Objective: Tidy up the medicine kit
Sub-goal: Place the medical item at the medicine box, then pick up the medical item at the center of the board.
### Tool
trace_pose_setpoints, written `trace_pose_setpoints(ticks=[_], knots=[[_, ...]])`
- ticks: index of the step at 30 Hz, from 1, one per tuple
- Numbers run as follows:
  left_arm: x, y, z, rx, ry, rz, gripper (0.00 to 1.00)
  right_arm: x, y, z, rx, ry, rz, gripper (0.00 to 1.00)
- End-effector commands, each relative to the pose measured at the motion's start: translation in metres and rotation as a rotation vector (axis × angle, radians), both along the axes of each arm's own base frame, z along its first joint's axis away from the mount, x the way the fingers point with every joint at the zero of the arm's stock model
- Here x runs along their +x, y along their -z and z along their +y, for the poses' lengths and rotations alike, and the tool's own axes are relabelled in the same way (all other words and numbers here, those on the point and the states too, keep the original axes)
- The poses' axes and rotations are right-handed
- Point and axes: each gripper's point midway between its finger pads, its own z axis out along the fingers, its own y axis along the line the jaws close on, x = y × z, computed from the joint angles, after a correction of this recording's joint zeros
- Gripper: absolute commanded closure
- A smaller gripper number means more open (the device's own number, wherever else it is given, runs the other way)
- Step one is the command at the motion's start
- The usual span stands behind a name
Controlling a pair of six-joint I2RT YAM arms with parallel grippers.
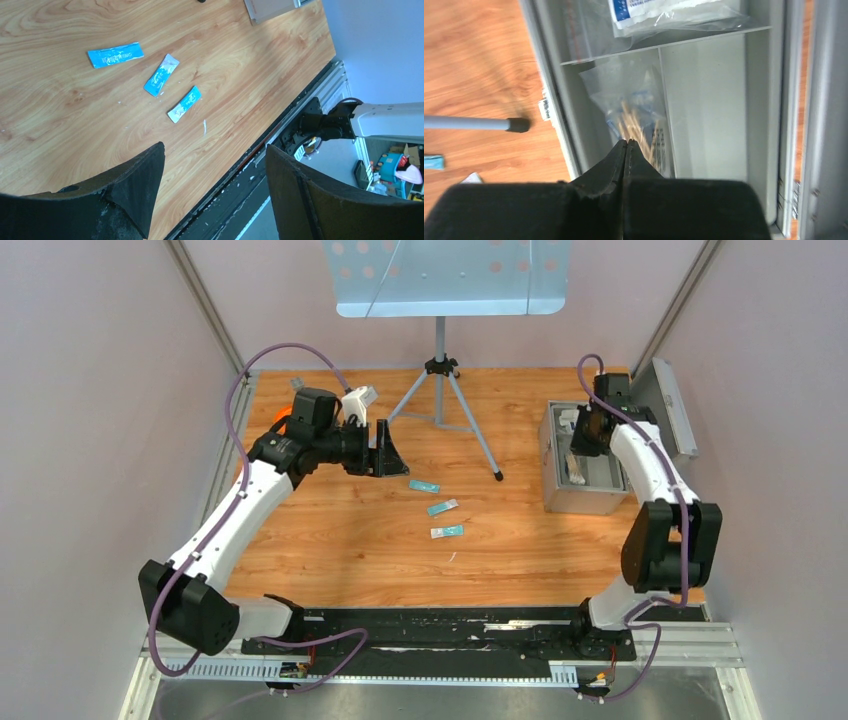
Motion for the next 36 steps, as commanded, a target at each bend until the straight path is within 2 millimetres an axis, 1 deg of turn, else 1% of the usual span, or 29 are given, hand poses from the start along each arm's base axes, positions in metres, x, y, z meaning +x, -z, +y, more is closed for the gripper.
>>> trace_pose_setpoints(ticks=[1, 3, 5, 7, 9, 11, 12, 14, 15, 16, 17, 19, 20, 21, 25, 28, 30, 36], knots=[[-0.002, -0.017, -0.001, -0.030, 0.006, -0.059, 0.19, 0.001, -0.086, 0.004, 0.023, 0.005, -0.249, 0.96], [-0.001, -0.018, 0.000, -0.028, 0.003, -0.063, 0.19, -0.005, -0.108, 0.010, 0.041, -0.008, -0.307, 0.89], [-0.001, -0.018, 0.001, -0.022, -0.005, -0.068, 0.19, -0.016, -0.127, 0.023, 0.059, -0.054, -0.360, 0.85], [0.001, -0.017, 0.005, -0.006, -0.021, -0.077, 0.19, -0.028, -0.134, 0.051, 0.058, -0.131, -0.383, 0.83], [0.003, -0.016, 0.011, 0.024, -0.049, -0.085, 0.18, -0.042, -0.129, 0.084, 0.061, -0.233, -0.384, 0.76], [0.005, -0.012, 0.019, 0.064, -0.085, -0.084, 0.18, -0.058, -0.114, 0.116, 0.052, -0.329, -0.375, 0.72], [0.006, -0.010, 0.022, 0.079, -0.096, -0.081, 0.18, -0.068, -0.105, 0.137, 0.067, -0.399, -0.365, 0.71], [0.010, -0.001, 0.035, 0.136, -0.157, -0.060, 0.18, -0.087, -0.081, 0.175, 0.098, -0.532, -0.341, 0.68], [0.012, 0.001, 0.041, 0.144, -0.183, -0.049, 0.18, -0.100, -0.068, 0.197, 0.126, -0.627, -0.319, 0.65], [0.013, 0.004, 0.047, 0.161, -0.212, -0.040, 0.18, -0.110, -0.054, 0.213, 0.126, -0.702, -0.295, 0.61], [0.016, 0.008, 0.054, 0.163, -0.250, -0.019, 0.18, -0.118, -0.041, 0.227, 0.106, -0.778, -0.281, 0.57], [0.019, 0.013, 0.064, 0.163, -0.305, 0.001, 0.18, -0.127, -0.015, 0.248, 0.033, -0.925, -0.266, 0.53], [0.020, 0.011, 0.067, 0.159, -0.324, -0.006, 0.18, -0.130, -0.004, 0.256, -0.006, -0.996, -0.271, 0.53], [0.020, 0.015, 0.071, 0.158, -0.341, 0.004, 0.18, -0.132, 0.007, 0.264, -0.044, -1.073, -0.281, 0.53], [0.018, 0.014, 0.076, 0.150, -0.364, -0.006, 0.18, -0.126, 0.021, 0.284, -0.112, -1.302, -0.411, 0.53], [0.016, 0.015, 0.077, 0.148, -0.365, -0.006, 0.18, -0.108, 0.027, 0.290, -0.197, -1.384, -0.484, 0.53], [0.015, 0.016, 0.077, 0.145, -0.363, -0.006, 0.18, -0.097, 0.033, 0.295, -0.207, -1.424, -0.474, 0.53], [0.013, 0.017, 0.075, 0.135, -0.355, -0.004, 0.19, -0.070, 0.068, 0.306, -0.230, -1.503, -0.383, 0.52]])
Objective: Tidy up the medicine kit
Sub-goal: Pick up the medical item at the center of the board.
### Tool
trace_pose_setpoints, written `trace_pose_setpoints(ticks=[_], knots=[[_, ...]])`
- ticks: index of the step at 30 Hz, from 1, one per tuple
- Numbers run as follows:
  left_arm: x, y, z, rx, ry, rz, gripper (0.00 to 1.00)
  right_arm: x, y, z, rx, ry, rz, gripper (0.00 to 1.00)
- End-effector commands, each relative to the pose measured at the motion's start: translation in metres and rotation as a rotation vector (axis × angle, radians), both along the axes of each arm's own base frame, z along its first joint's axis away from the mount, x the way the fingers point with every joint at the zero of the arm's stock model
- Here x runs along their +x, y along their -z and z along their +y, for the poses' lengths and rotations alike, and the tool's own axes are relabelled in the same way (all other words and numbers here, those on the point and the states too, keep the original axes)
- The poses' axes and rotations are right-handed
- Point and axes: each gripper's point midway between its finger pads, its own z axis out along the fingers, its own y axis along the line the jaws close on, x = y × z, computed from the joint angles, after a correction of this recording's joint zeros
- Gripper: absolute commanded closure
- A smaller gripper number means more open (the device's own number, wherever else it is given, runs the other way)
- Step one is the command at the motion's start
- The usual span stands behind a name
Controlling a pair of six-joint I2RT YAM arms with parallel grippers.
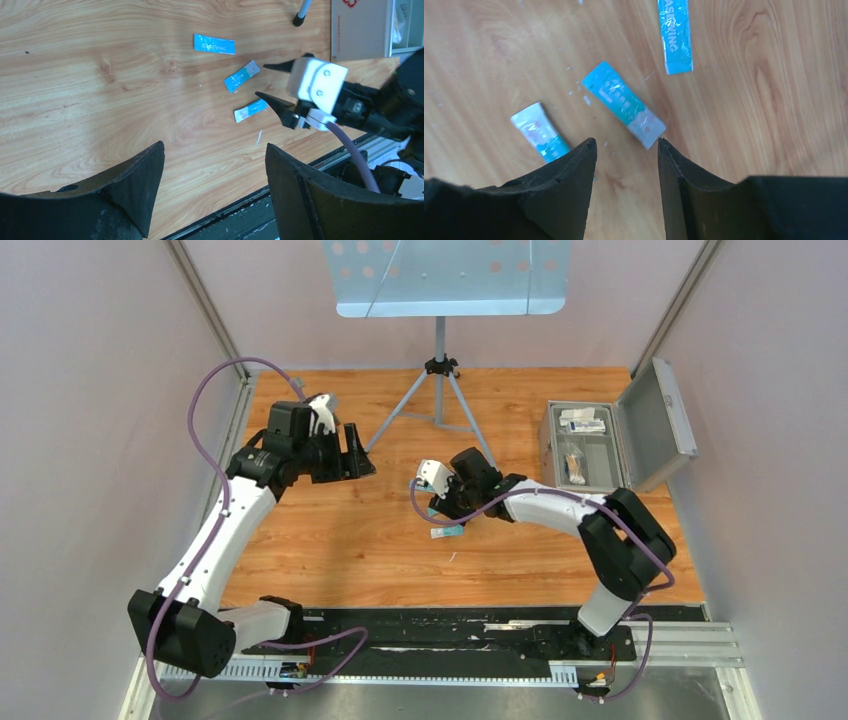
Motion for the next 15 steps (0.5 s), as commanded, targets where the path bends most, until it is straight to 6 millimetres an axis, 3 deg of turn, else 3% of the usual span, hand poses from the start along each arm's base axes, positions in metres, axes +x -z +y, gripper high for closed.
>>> trace_pose_setpoints(ticks=[1, 8, 15], knots=[[0.000, -0.010, 0.001, -0.024, -0.009, -0.042, 0.19, 0.032, -0.005, 0.025, 0.018, -0.108, -0.082, 0.52], [-0.002, -0.011, 0.003, -0.021, -0.007, -0.049, 0.19, 0.043, 0.008, 0.028, 0.007, -0.115, -0.057, 0.52], [-0.001, -0.008, 0.003, -0.025, -0.004, -0.045, 0.19, 0.032, 0.040, 0.023, -0.033, -0.128, 0.023, 0.55]])
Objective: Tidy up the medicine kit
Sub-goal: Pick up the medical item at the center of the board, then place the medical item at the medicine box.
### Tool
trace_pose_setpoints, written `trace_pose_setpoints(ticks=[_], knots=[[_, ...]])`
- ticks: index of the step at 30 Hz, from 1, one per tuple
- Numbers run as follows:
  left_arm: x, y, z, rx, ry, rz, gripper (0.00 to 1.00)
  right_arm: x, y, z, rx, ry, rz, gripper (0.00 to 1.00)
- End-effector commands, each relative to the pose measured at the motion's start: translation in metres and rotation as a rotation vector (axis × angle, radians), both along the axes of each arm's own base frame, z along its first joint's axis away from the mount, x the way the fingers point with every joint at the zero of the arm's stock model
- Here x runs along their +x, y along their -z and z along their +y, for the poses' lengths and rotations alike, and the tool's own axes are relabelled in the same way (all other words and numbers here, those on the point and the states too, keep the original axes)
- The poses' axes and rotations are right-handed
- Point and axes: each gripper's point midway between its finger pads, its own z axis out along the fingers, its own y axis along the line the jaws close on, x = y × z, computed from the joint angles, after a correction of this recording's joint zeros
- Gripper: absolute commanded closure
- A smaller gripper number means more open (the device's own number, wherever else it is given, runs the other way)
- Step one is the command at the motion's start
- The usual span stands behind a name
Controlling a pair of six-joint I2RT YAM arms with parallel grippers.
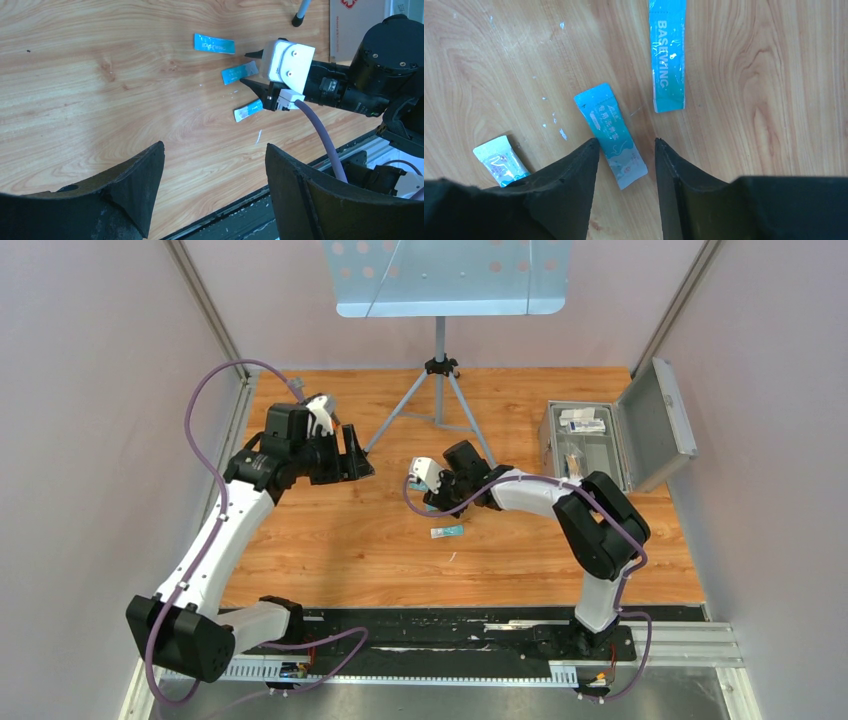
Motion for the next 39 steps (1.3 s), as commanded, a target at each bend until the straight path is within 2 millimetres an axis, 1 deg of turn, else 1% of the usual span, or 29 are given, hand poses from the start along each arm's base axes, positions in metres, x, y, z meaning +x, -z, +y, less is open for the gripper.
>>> trace_pose_setpoints(ticks=[1, 2, 3, 5, 7, 10, 12, 17, 22, 25, 28, 32, 35, 39], knots=[[0.001, -0.007, 0.000, -0.018, 0.001, -0.036, 0.19, -0.002, 0.015, 0.005, -0.003, -0.034, 0.032, 0.56], [0.001, -0.007, 0.000, -0.018, 0.000, -0.037, 0.19, -0.003, 0.018, 0.004, -0.010, -0.030, 0.040, 0.59], [0.001, -0.007, 0.000, -0.019, 0.001, -0.037, 0.19, -0.004, 0.018, 0.003, -0.012, -0.025, 0.045, 0.65], [0.001, -0.007, 0.001, -0.017, 0.000, -0.036, 0.19, -0.005, 0.013, 0.004, -0.001, -0.021, 0.047, 0.80], [0.001, -0.007, 0.001, -0.018, 0.000, -0.036, 0.19, -0.006, 0.006, 0.005, 0.015, -0.023, 0.040, 0.91], [0.002, -0.006, 0.001, -0.020, -0.002, -0.035, 0.19, -0.010, -0.006, 0.005, 0.033, -0.027, 0.029, 1.00], [0.002, -0.006, 0.000, -0.023, 0.000, -0.034, 0.19, -0.013, -0.016, 0.007, 0.050, -0.030, 0.022, 1.00], [0.003, -0.006, 0.000, -0.025, 0.001, -0.035, 0.19, -0.023, -0.054, 0.006, 0.114, -0.010, 0.001, 1.00], [0.005, -0.006, -0.002, -0.031, 0.007, -0.031, 0.19, -0.030, -0.096, -0.006, 0.183, 0.045, -0.061, 1.00], [0.007, -0.006, -0.004, -0.040, 0.015, -0.032, 0.19, -0.035, -0.120, -0.017, 0.220, 0.081, -0.110, 1.00], [0.009, -0.006, -0.006, -0.047, 0.019, -0.029, 0.19, -0.032, -0.142, -0.039, 0.247, 0.180, -0.163, 1.00], [0.009, -0.007, -0.008, -0.052, 0.025, -0.030, 0.19, -0.030, -0.171, -0.079, 0.328, 0.336, -0.196, 1.00], [0.010, -0.007, -0.008, -0.053, 0.027, -0.031, 0.19, -0.029, -0.198, -0.113, 0.405, 0.462, -0.235, 1.00], [0.011, -0.007, -0.009, -0.061, 0.031, -0.027, 0.19, -0.018, -0.218, -0.164, 0.459, 0.653, -0.265, 1.00]])
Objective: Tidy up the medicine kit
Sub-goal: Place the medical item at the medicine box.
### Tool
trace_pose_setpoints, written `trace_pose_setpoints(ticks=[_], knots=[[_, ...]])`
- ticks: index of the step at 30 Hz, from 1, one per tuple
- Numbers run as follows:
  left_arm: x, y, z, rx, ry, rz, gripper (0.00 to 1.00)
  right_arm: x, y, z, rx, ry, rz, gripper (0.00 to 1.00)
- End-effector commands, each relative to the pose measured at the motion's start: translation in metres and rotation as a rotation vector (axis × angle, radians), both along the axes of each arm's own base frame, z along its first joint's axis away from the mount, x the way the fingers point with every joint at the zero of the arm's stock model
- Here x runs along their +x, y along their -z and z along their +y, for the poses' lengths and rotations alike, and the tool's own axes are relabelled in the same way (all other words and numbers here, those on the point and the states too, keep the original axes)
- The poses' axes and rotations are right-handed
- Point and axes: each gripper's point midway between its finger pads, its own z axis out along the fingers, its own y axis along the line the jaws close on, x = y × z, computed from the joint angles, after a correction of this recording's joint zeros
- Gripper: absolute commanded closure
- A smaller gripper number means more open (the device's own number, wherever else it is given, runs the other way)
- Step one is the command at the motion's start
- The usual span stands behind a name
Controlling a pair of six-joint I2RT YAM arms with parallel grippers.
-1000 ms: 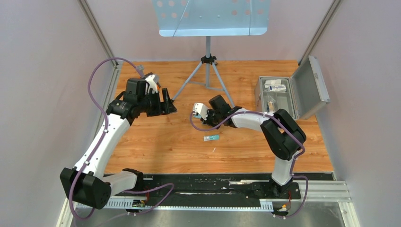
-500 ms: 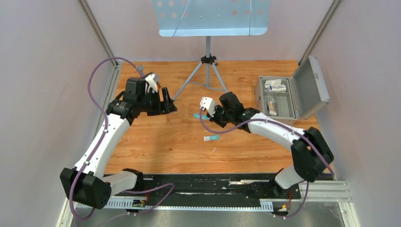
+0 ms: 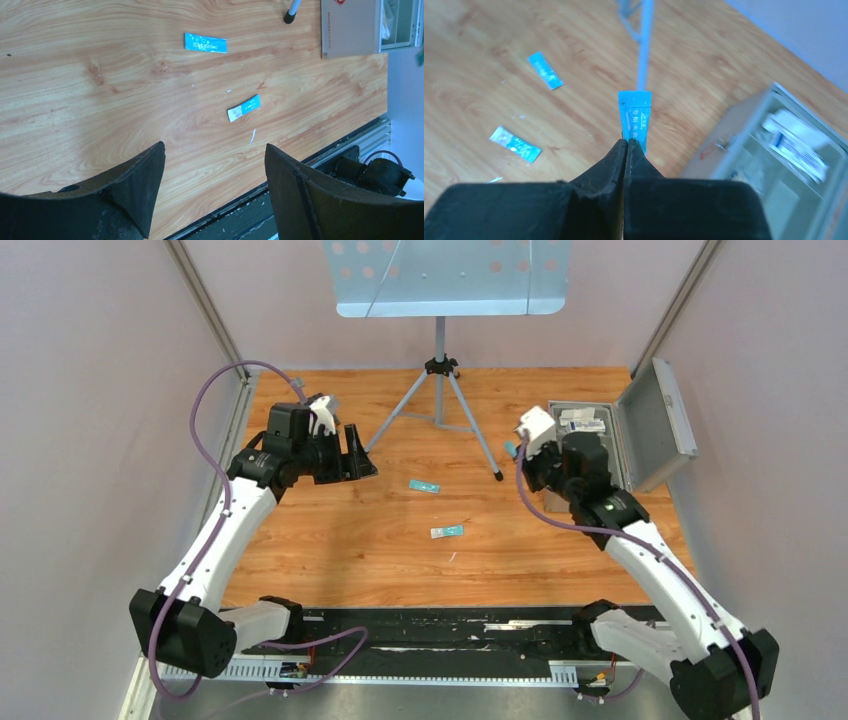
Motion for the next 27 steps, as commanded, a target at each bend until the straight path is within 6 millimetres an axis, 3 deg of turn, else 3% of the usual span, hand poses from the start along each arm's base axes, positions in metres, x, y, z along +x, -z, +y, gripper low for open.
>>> trace_pose_setpoints(ticks=[1, 4, 11, 17, 27], knots=[[0.009, -0.012, -0.004, -0.035, 0.006, -0.042, 0.19, 0.009, -0.020, -0.054, 0.110, 0.234, 0.015, 1.00], [0.010, -0.012, -0.006, -0.040, 0.009, -0.041, 0.19, 0.019, -0.022, -0.093, 0.140, 0.370, 0.032, 1.00], [0.010, -0.013, -0.006, -0.043, 0.011, -0.043, 0.20, 0.041, -0.008, -0.161, 0.233, 0.593, 0.128, 1.00], [0.010, -0.012, -0.005, -0.039, 0.012, -0.044, 0.20, 0.055, 0.004, -0.188, 0.189, 0.681, 0.153, 1.00], [0.010, -0.012, -0.006, -0.042, 0.015, -0.043, 0.20, 0.071, 0.034, -0.213, 0.078, 0.773, 0.184, 1.00]])
